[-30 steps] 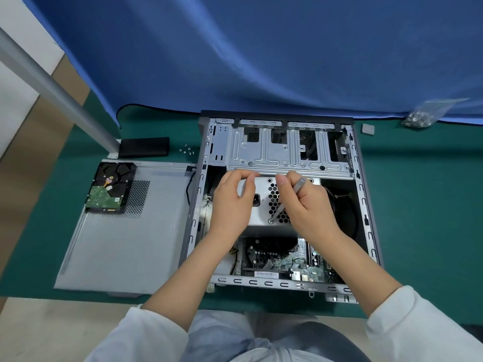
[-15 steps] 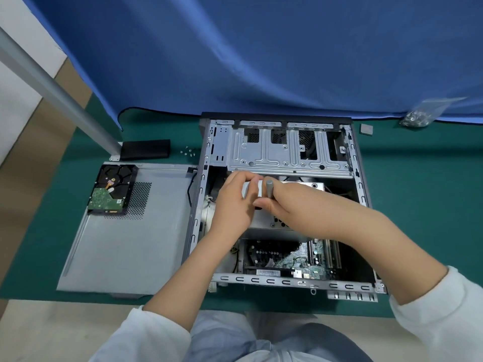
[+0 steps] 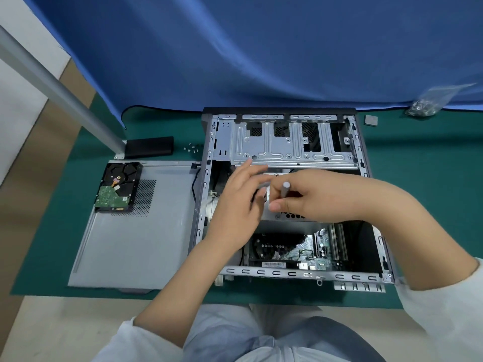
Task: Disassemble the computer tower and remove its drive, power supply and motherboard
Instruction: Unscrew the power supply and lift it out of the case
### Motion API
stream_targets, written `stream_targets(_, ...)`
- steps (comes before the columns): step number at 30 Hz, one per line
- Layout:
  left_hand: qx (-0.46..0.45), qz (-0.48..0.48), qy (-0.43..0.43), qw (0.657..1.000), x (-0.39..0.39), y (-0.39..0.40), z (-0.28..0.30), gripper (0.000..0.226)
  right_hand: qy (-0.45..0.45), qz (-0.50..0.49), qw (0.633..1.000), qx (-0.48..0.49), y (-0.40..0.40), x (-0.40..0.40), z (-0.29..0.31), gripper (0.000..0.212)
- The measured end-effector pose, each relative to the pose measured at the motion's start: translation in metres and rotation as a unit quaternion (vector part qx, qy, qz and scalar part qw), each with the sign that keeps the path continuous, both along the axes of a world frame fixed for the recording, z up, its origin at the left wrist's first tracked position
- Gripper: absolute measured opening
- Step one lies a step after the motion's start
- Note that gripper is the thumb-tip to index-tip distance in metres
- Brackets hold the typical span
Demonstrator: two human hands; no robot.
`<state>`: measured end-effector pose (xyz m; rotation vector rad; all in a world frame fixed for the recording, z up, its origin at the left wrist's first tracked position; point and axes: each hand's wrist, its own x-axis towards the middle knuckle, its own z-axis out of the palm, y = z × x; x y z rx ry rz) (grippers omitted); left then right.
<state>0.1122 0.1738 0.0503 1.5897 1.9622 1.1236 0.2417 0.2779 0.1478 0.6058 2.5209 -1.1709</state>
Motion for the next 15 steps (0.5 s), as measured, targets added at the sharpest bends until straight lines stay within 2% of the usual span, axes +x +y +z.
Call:
stream_targets(4,-0.036,-0.052,0.048,0.997,-0.002,-0.003,-0.004,0.045,0.029,-0.034,0.999,-0.011,-0.003,0.001,0.002,0.025)
stream_targets(9,-0.036,-0.064,0.041,0.996,-0.003,-0.001,0.001,0.036,0.012,-0.049,0.997,0.053,-0.004,0.003,0.002,0.006)
stream_targets(15,-0.038,-0.09,0.046,0.994,-0.004,-0.003,0.008,0.031,-0.039,-0.004,0.998,0.058,-0.003,0.002,0.011,0.009)
